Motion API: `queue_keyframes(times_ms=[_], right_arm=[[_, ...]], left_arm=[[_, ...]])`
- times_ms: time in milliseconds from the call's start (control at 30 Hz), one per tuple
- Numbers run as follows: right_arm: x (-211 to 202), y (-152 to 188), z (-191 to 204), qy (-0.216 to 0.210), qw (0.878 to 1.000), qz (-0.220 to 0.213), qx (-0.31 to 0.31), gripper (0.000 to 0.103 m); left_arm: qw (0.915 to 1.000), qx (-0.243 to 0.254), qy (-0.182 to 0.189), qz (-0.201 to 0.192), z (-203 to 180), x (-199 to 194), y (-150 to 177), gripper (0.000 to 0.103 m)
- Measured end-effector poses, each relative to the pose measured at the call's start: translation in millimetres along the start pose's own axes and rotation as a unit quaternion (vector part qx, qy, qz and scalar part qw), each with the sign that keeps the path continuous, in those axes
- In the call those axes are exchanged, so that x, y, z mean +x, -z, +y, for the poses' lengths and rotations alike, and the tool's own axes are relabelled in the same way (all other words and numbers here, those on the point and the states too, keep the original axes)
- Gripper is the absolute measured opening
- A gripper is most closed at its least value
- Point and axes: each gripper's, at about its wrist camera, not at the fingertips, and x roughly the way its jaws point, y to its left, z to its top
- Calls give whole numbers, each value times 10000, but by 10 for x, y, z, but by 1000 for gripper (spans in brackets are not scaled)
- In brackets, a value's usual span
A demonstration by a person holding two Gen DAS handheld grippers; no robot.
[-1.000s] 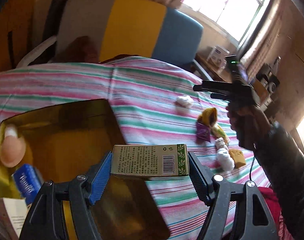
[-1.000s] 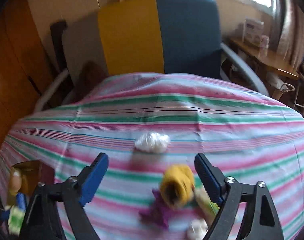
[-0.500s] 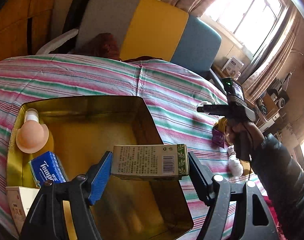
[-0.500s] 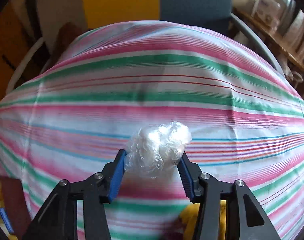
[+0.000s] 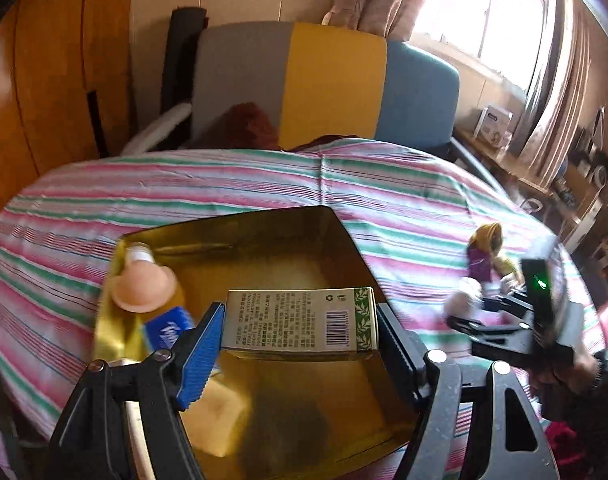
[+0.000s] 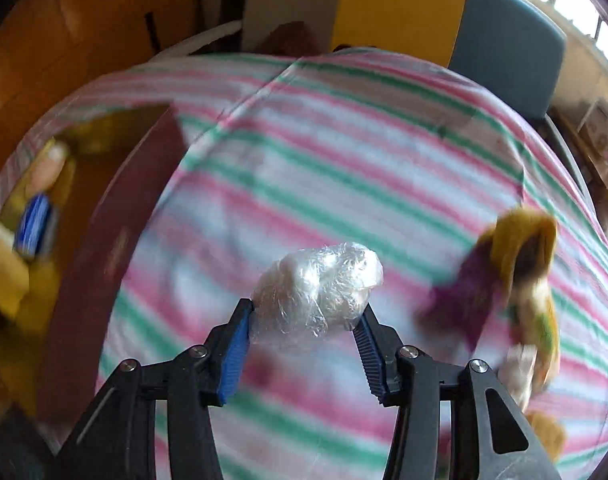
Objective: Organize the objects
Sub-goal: 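Carry the carton to the tray with left gripper while right gripper grasps wrapped bundle, then lower the green carton into the gold tray with the left gripper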
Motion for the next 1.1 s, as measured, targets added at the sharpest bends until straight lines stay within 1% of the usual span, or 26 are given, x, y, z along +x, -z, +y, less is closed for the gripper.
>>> queue_keyframes(times_ms=[100, 167, 233, 433, 633, 733, 767, 933, 1033, 1100], right_arm=[[-55, 247, 39, 45, 10000, -52, -18, 50], [-90, 344, 48, 55, 9999, -133, 16, 50], [-95, 376, -15, -31, 9997, -197, 161, 50], [-69, 371, -31, -61, 9994, -276, 208, 50], [-62, 341, 9, -55, 9995, -278, 118, 50], [-51, 332, 33, -26, 9996, -265, 73, 50], [-49, 330, 38, -15, 9996, -265, 61, 50], [-45, 317, 44, -7, 9997, -251, 51, 50], [-43, 316, 53, 12, 9997, -247, 20, 50], [-40, 312, 53, 2, 9997, -243, 19, 50]], left_arm=[[10000, 15, -92, 23, 34, -29, 66, 74], [9998, 53, -191, 28, 55, -52, 108, 74], [9996, 58, -262, 48, 70, -59, 144, 74], [9988, 108, -453, 117, 68, -97, 273, 74], [9990, 103, -390, 181, 71, -83, 309, 74], [9995, -171, -140, 239, 178, -69, 305, 74], [9991, -342, -37, 248, 251, -70, 299, 74], [9951, -952, 171, 197, 570, -114, 283, 74], [9934, -1121, 189, 139, 687, -143, 254, 74], [9919, -1237, 268, 144, 748, -129, 195, 74]])
